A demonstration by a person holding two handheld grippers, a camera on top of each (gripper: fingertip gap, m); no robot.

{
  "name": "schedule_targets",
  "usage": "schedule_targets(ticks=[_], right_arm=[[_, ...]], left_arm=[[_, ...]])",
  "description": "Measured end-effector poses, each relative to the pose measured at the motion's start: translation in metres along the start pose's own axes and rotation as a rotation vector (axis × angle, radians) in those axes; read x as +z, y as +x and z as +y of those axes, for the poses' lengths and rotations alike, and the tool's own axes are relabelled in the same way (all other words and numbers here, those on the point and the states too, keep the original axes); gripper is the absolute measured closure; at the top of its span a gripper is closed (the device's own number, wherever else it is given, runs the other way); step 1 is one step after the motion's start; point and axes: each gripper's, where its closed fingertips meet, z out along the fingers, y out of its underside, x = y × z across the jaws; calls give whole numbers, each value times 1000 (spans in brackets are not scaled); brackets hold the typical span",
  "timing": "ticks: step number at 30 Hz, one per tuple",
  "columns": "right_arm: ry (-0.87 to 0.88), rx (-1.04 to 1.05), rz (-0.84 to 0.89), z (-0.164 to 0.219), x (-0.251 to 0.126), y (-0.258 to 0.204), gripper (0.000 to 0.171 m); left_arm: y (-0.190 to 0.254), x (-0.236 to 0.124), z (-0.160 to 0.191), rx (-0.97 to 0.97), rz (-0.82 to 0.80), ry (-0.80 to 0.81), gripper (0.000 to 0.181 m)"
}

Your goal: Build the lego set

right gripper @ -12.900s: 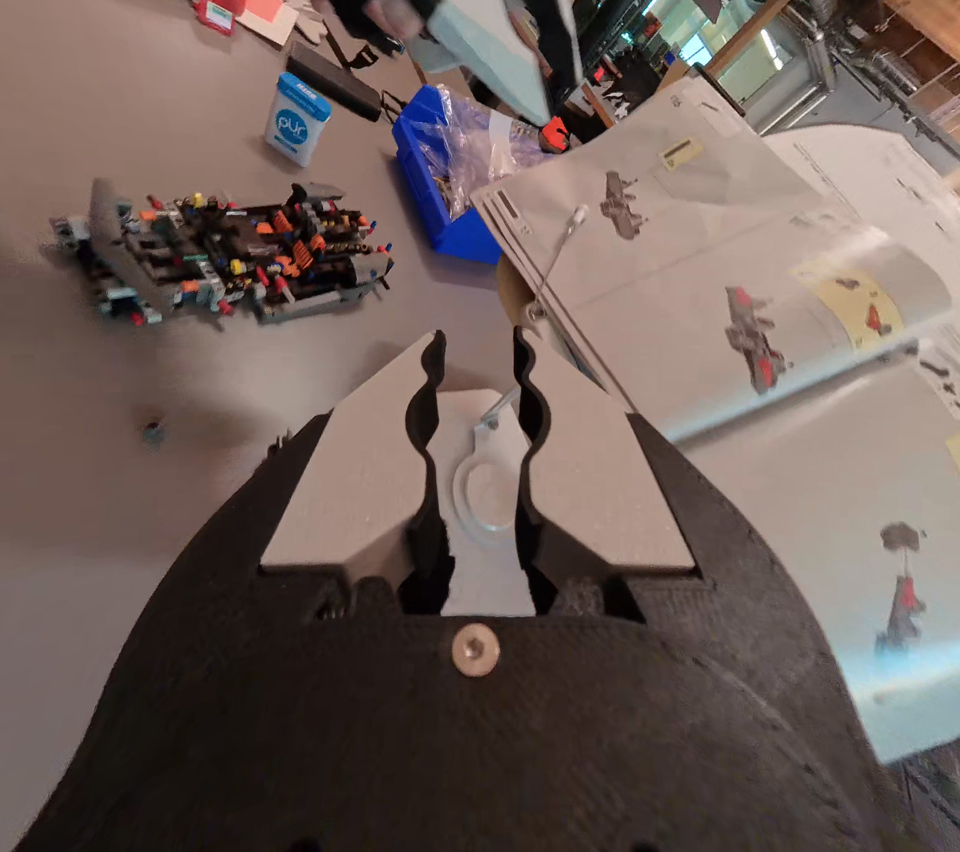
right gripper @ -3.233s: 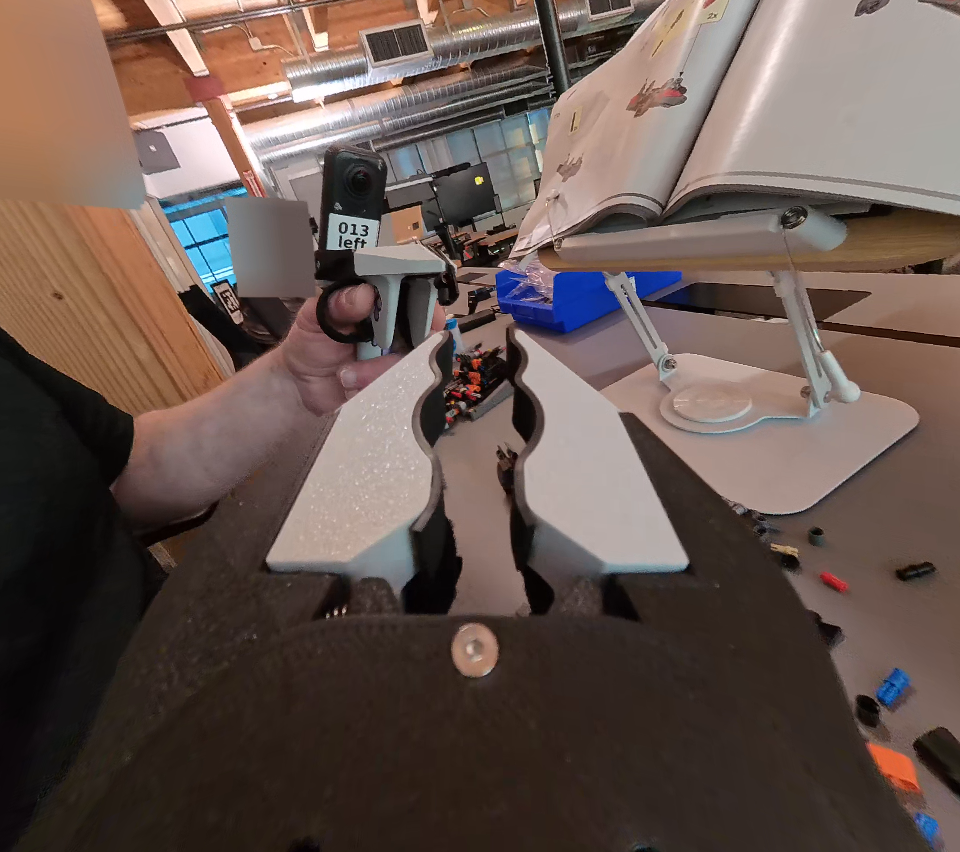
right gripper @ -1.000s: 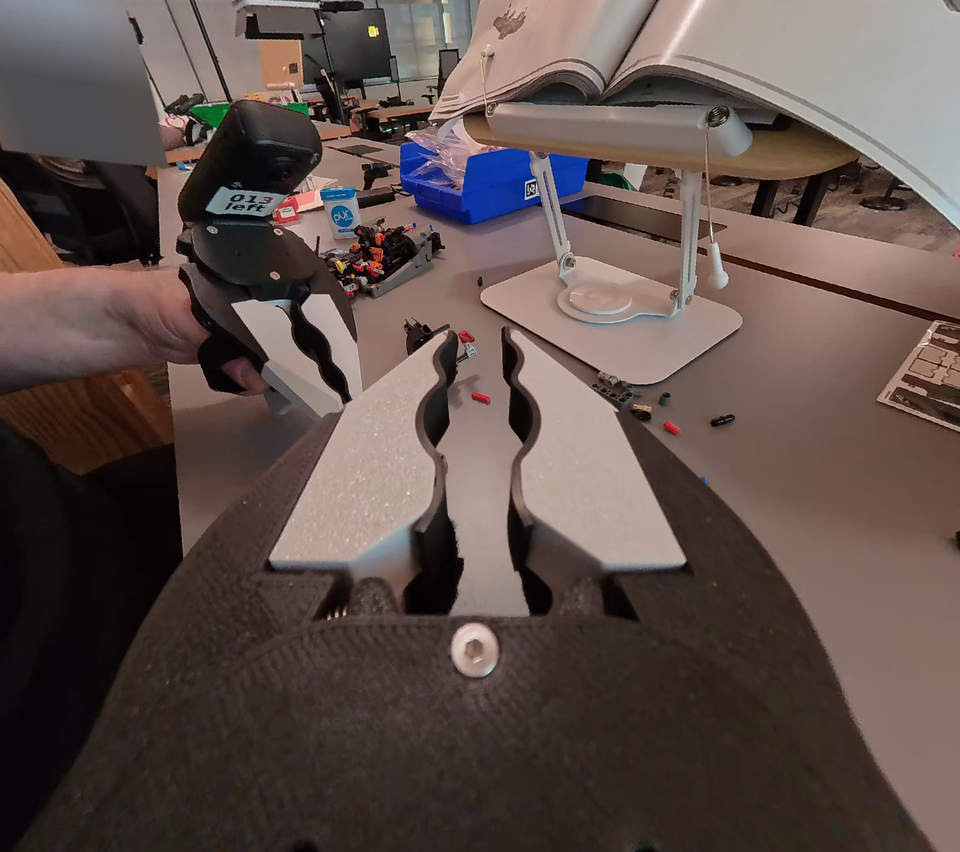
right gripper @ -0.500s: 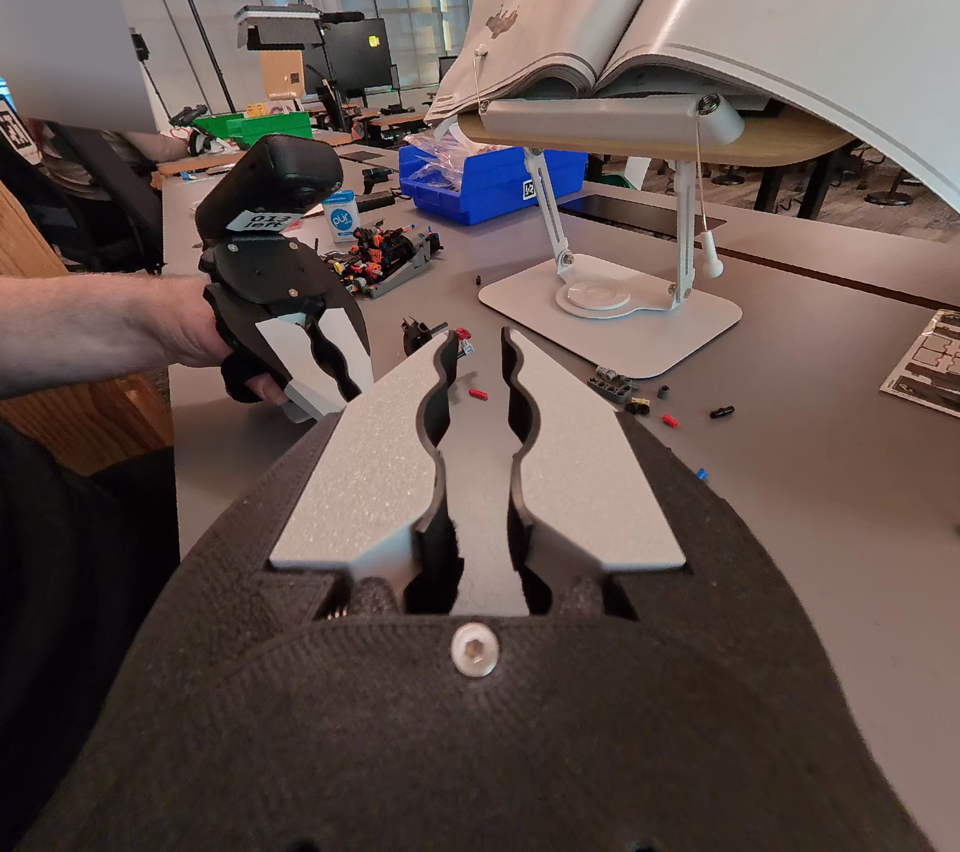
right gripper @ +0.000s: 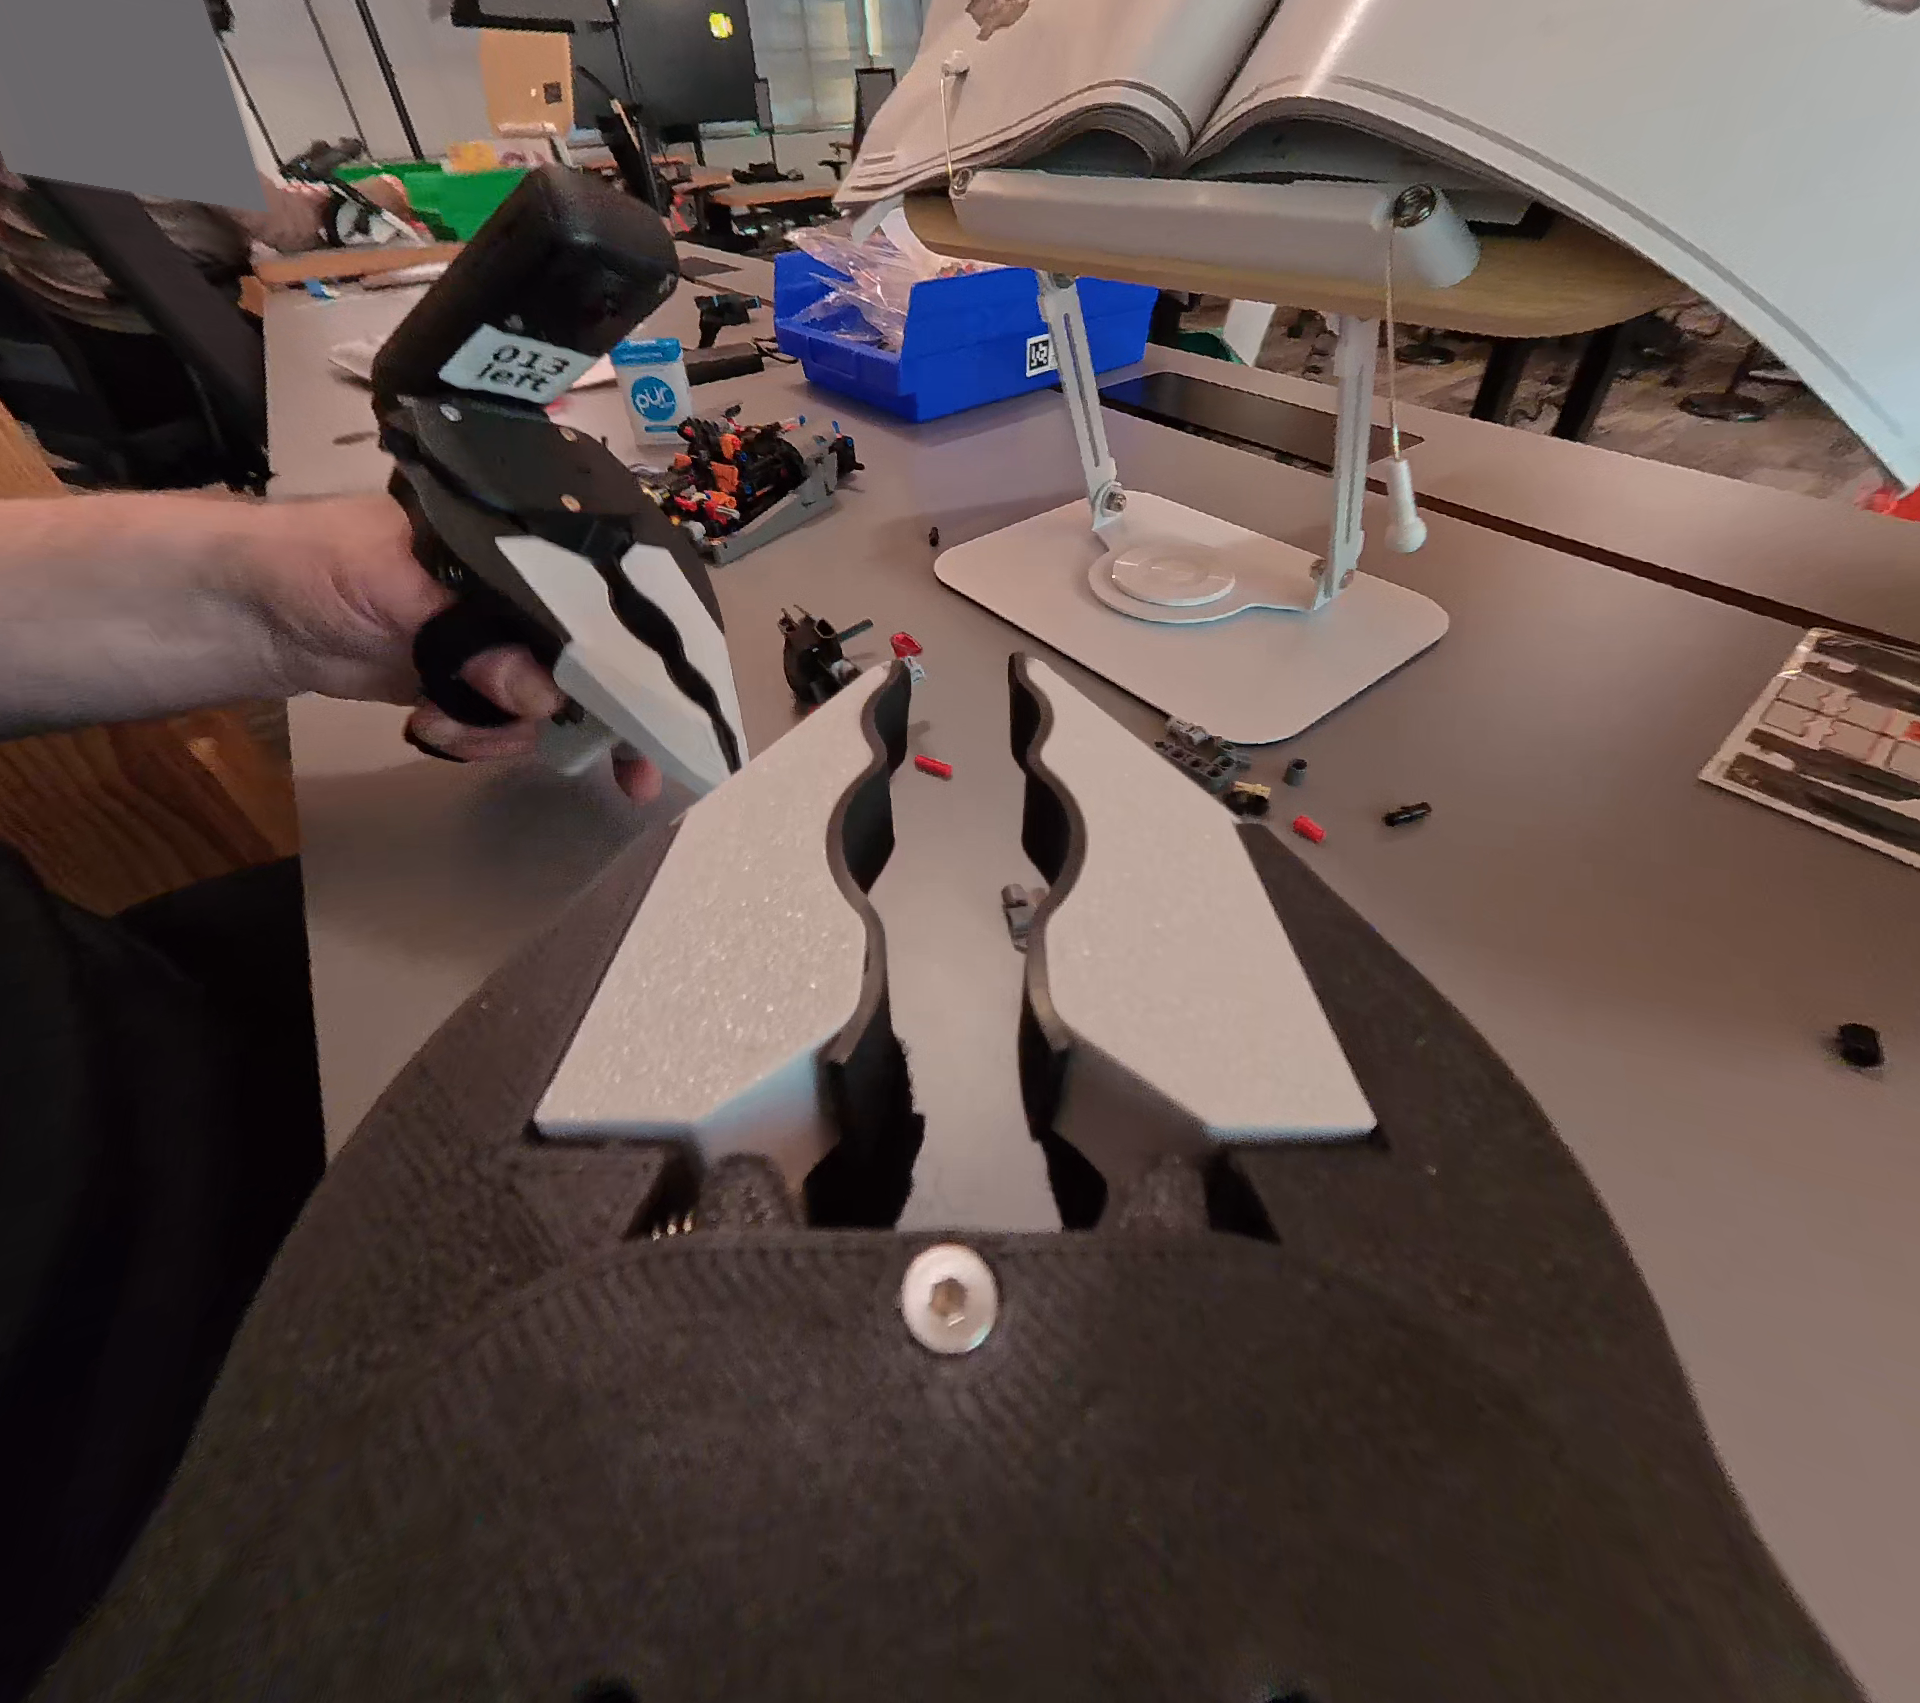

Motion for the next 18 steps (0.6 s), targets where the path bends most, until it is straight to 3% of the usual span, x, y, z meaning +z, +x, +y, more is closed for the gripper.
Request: schedule_targets(ticks=[8,18], right_arm=[[-134,-303,9,14,13,-32,147],[-176,-363,-62,22,35,-56,148]], left_arm=[[9,-24,-42,-258,202,287,181],[8,-32,-54,-355,279,354,181]])
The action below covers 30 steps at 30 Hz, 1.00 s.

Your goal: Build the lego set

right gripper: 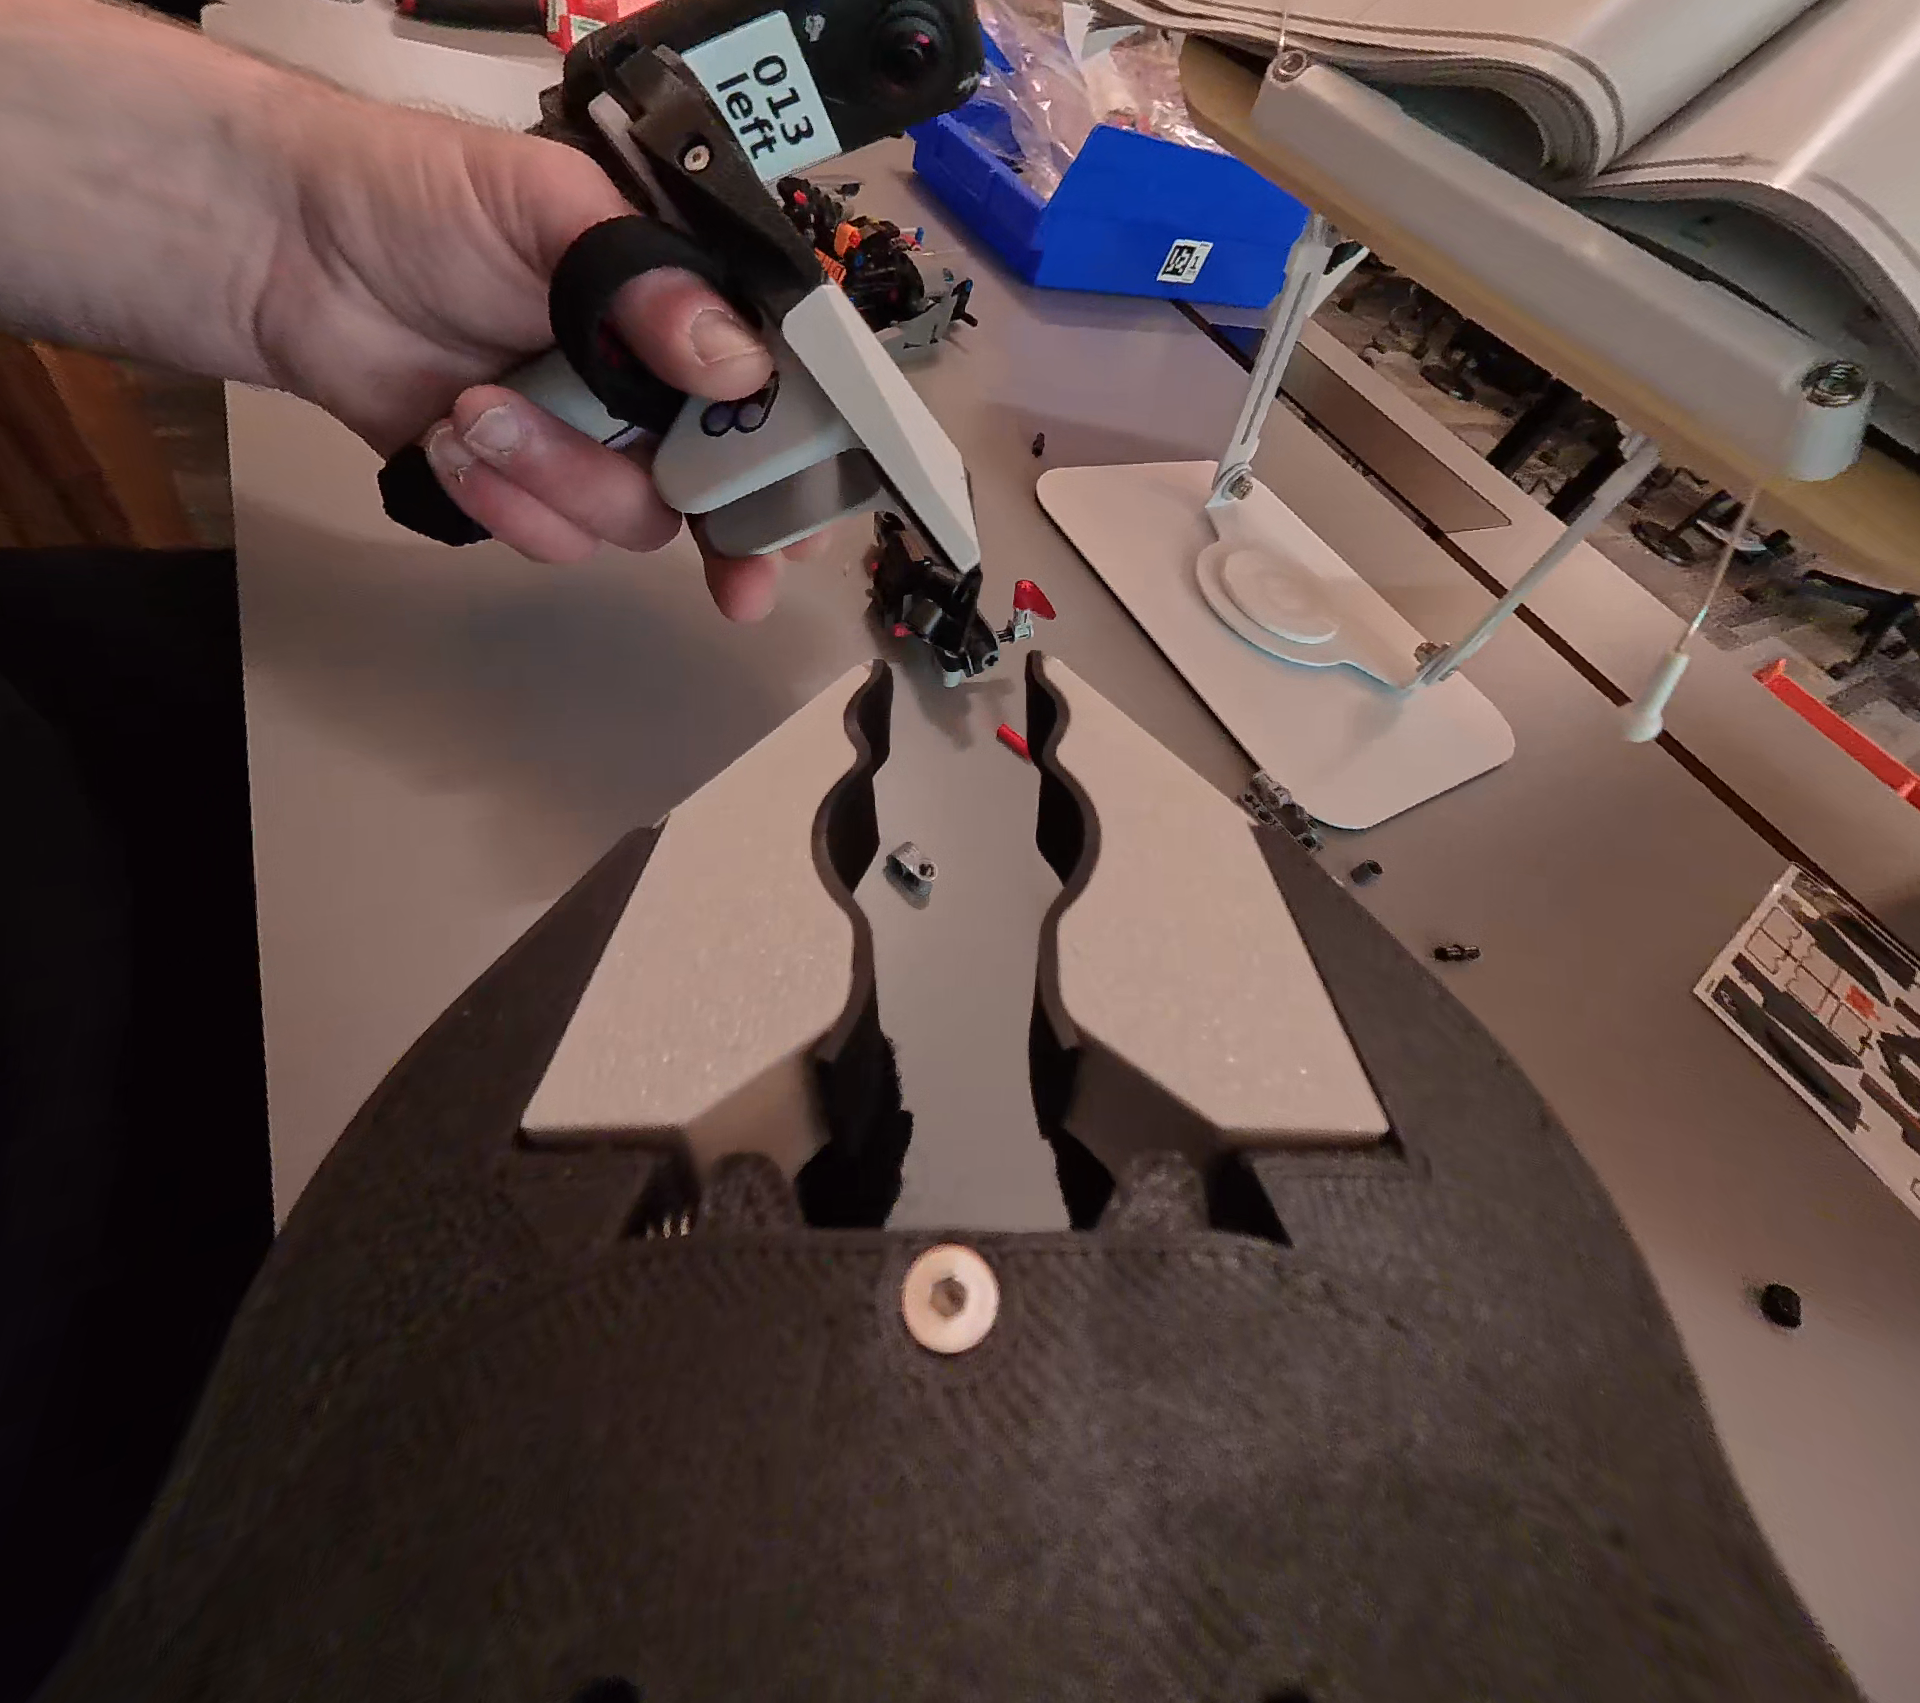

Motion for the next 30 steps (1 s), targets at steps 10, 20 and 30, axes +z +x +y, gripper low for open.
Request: schedule_targets(ticks=[10,20,30], right_arm=[[-42,-25,41,1,17,-4,147],[-67,24,50,6,18,-4,159],[-121,86,40,23,2,-6,159]], left_arm=[[6,4,-3,-14,22,5,181],[5,8,4,-33,24,-5,181],[2,19,10,157,-101,-58,174]])
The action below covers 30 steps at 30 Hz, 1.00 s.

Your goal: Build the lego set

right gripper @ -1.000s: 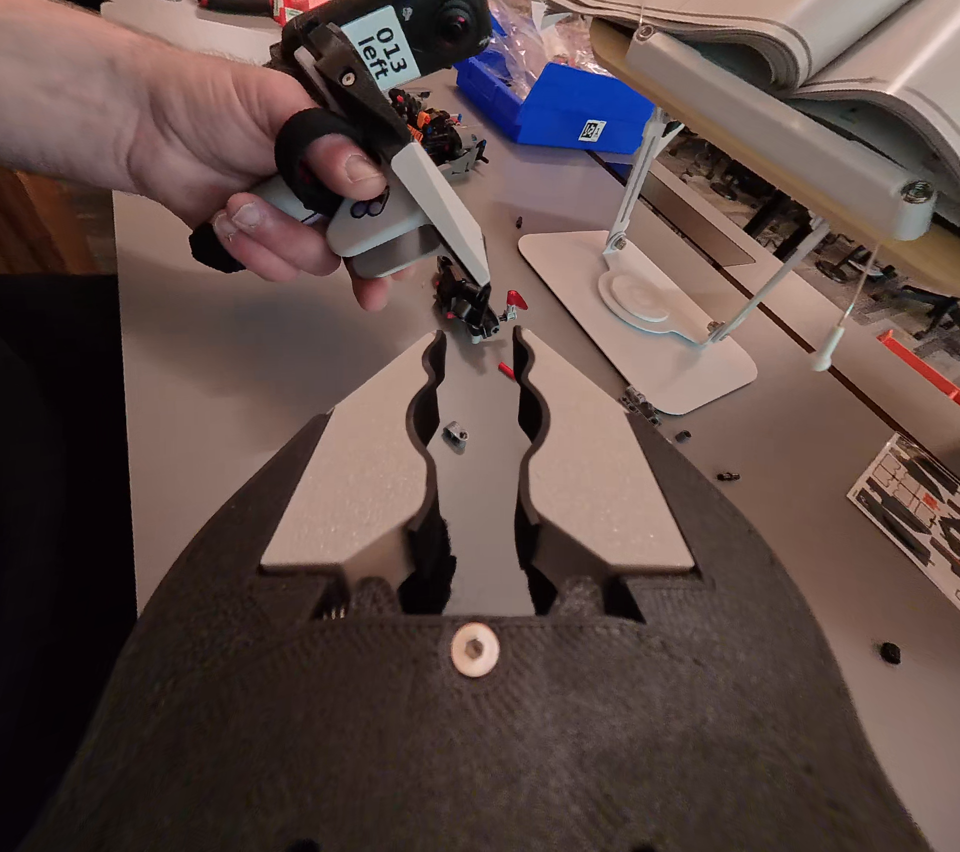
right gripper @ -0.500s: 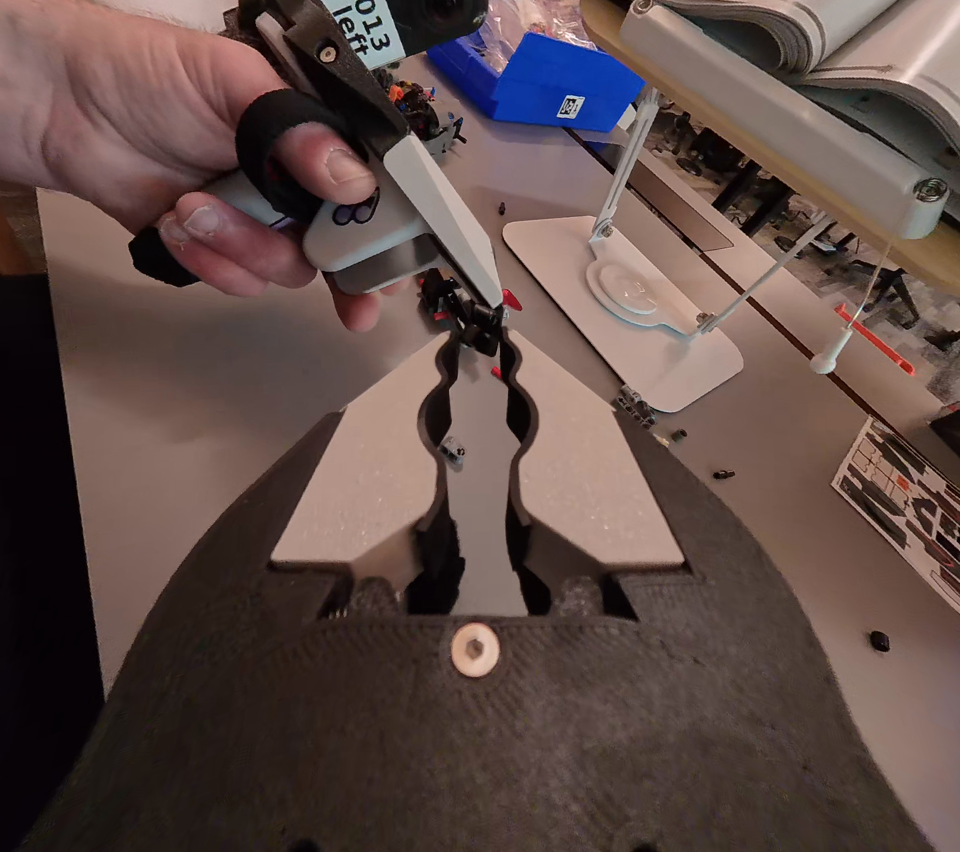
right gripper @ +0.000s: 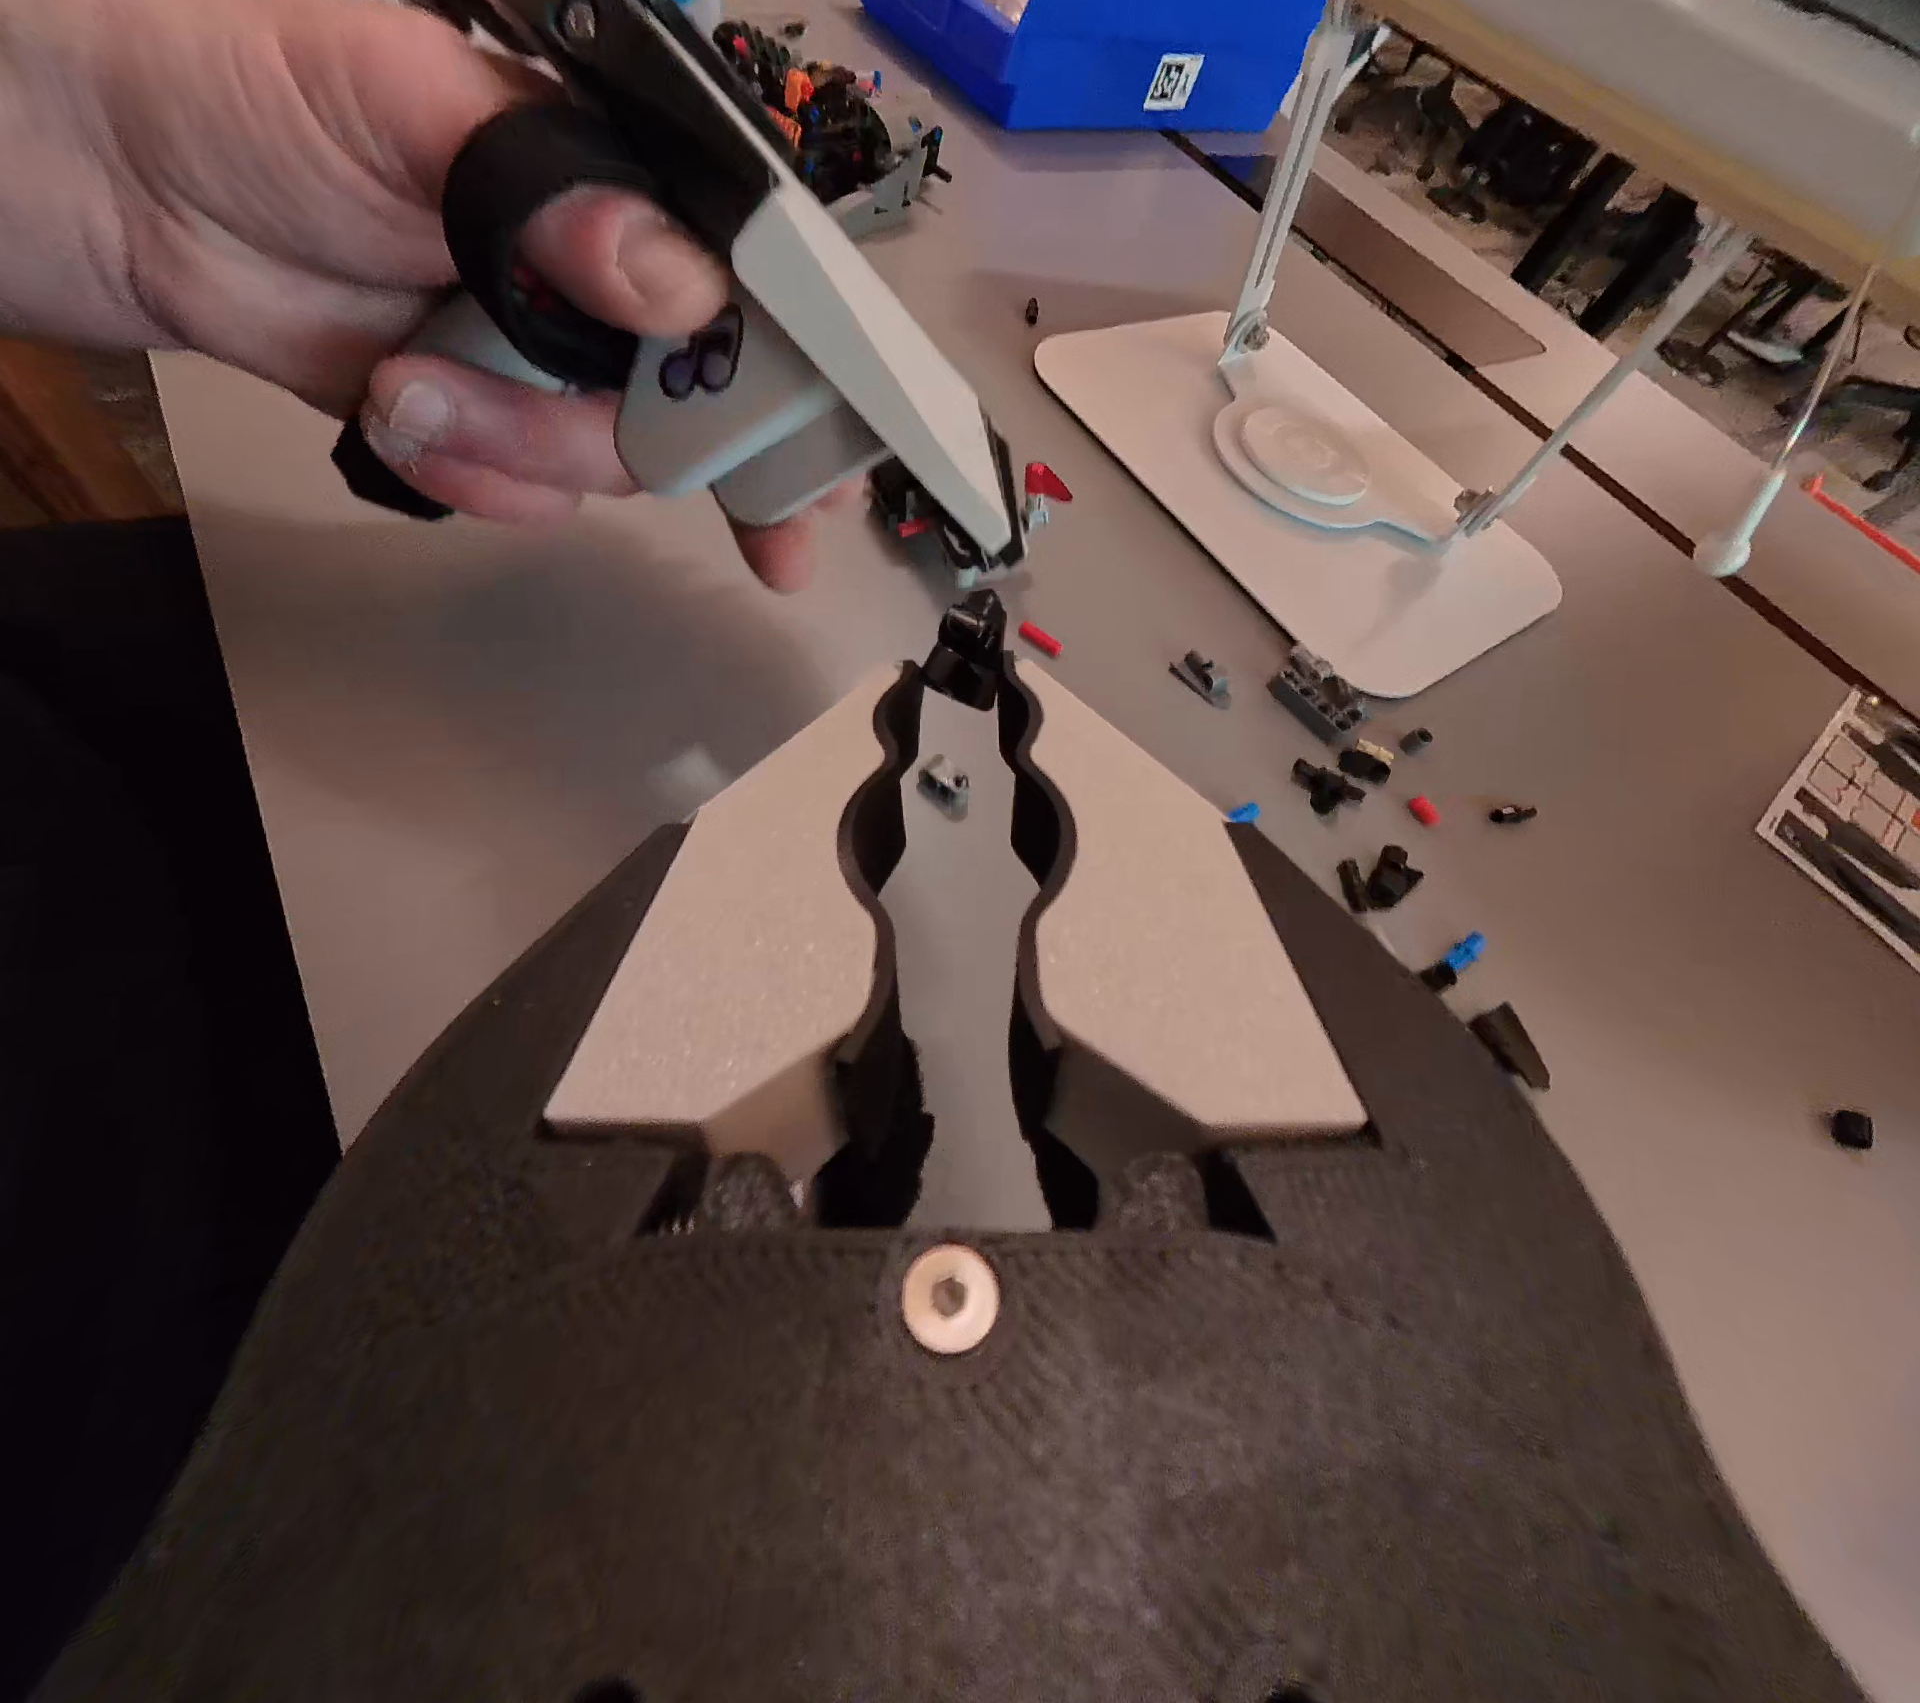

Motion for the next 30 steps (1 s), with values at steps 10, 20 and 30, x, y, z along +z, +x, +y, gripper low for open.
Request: schedule_targets(ticks=[10,20,30], right_arm=[[-344,136,-114,67,-18,-9,159],[-478,215,-147,89,-19,-18,159],[-517,258,-194,88,-19,-20,159]], left_arm=[[-8,-2,7,69,-71,-41,175],[-10,-2,20,105,-99,-99,177],[-12,-2,25,109,-95,-117,177]])
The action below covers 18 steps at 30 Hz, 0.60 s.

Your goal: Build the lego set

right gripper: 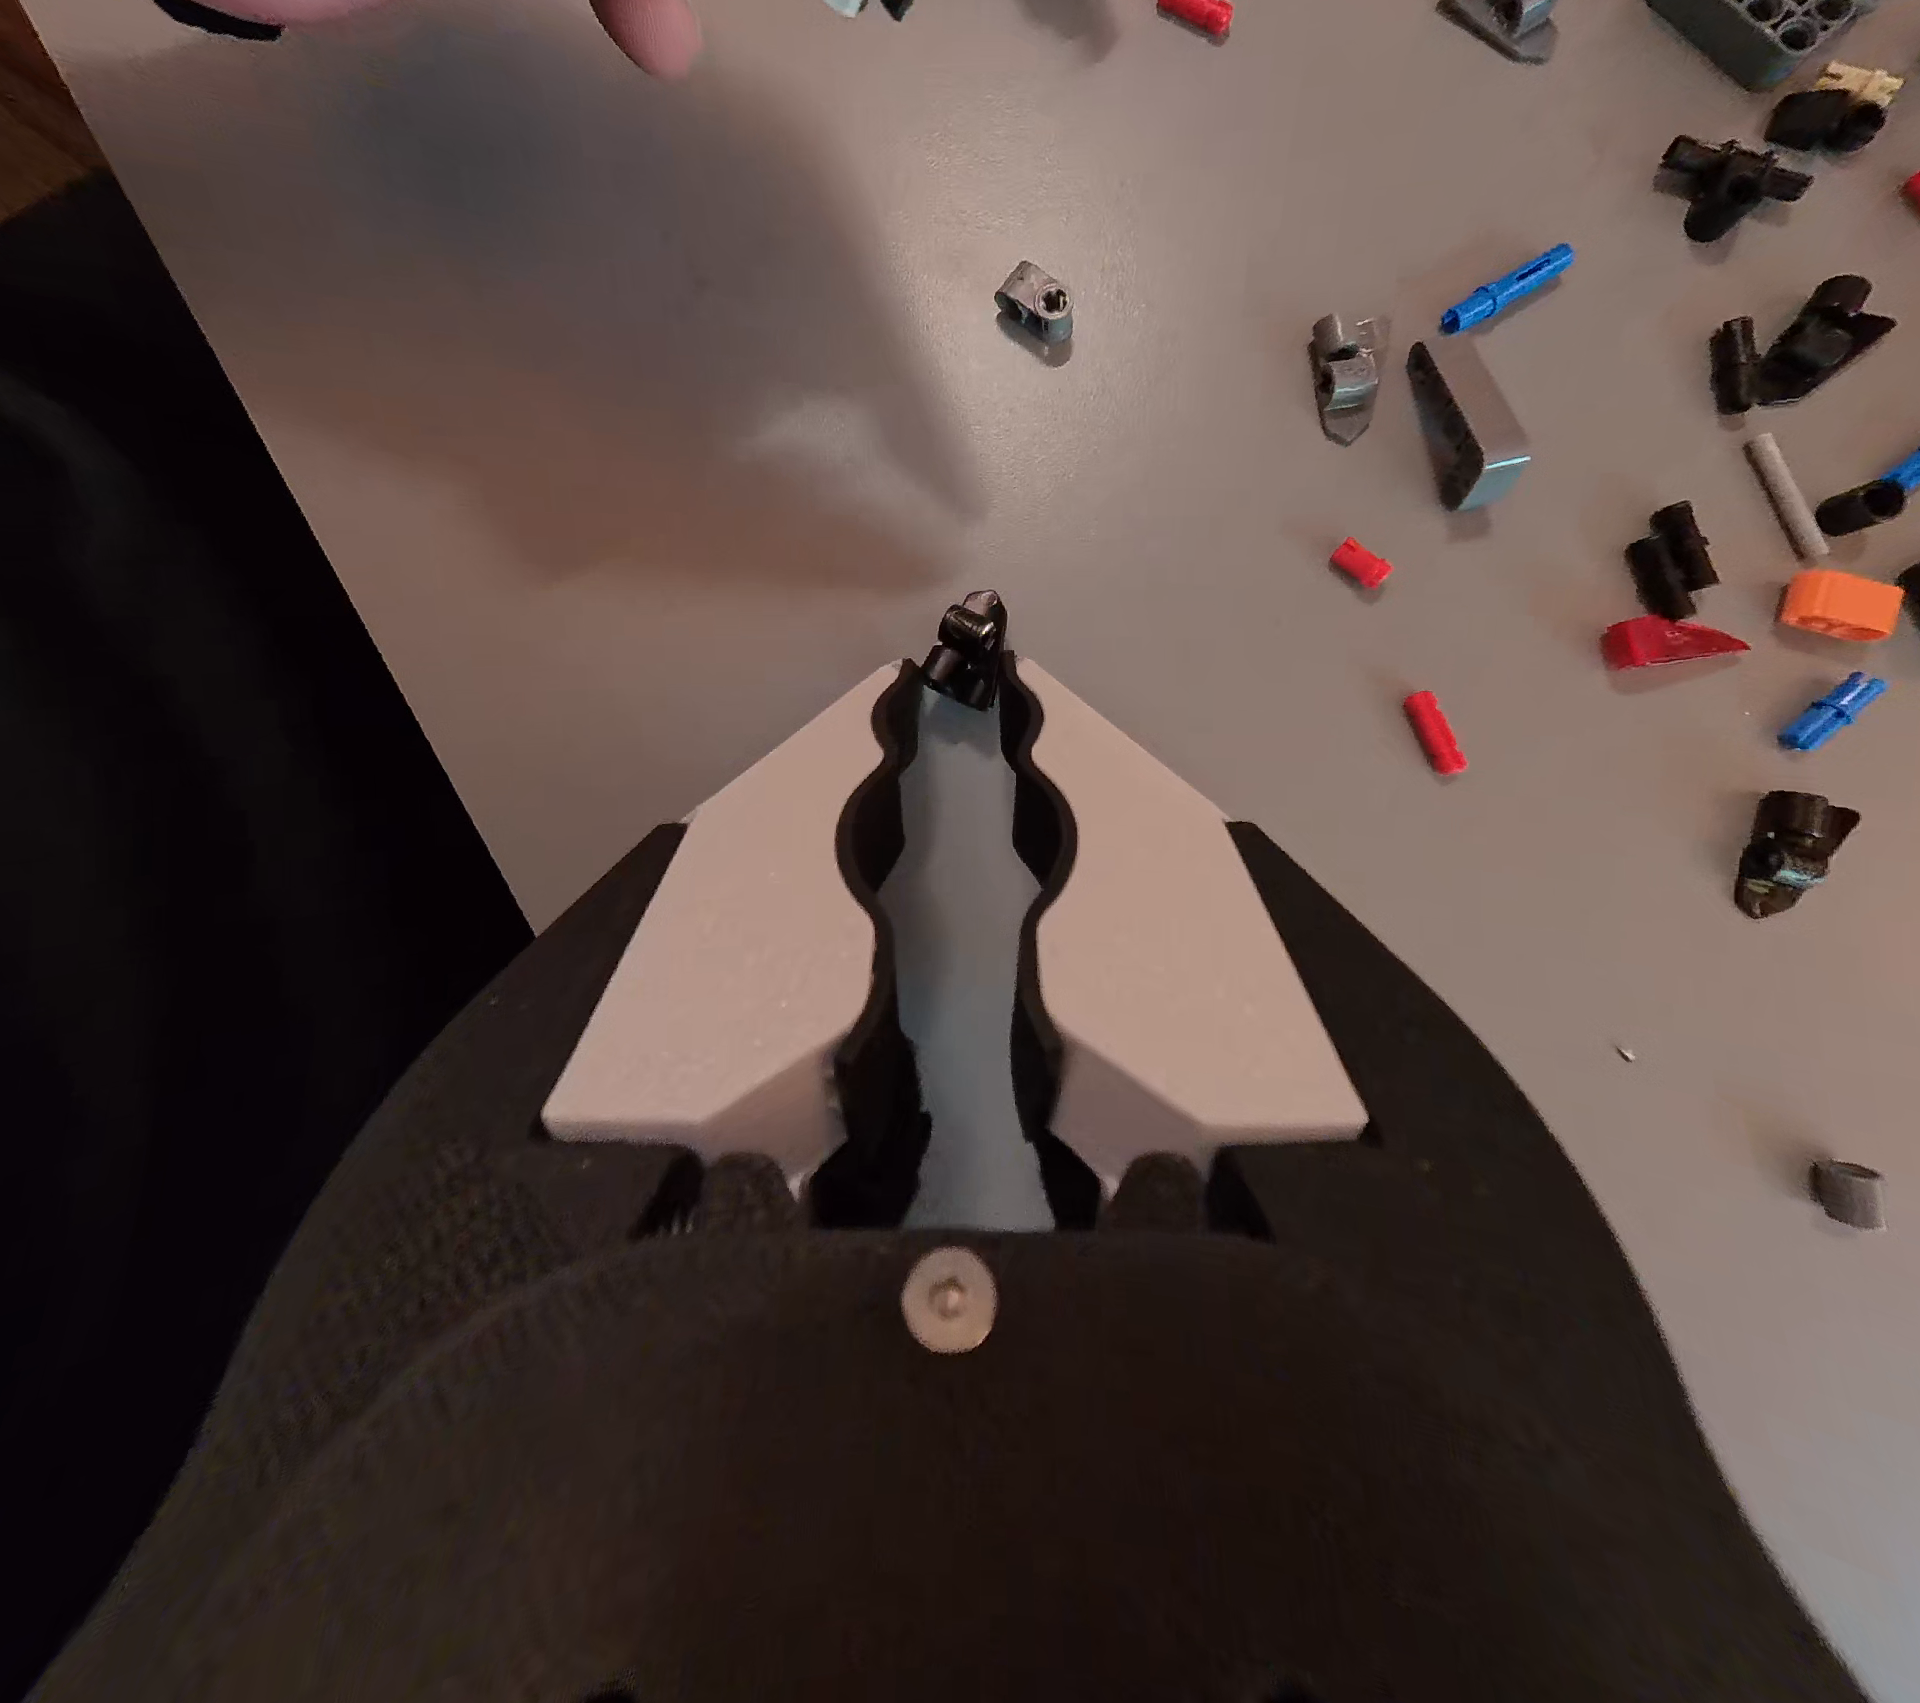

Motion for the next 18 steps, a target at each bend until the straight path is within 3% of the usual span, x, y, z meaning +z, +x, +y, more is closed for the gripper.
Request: schedule_targets(ticks=[18], right_arm=[[-33,61,-48,-2,0,-3,155]], left_arm=[[0,-12,5,-12,-9,21,177]])
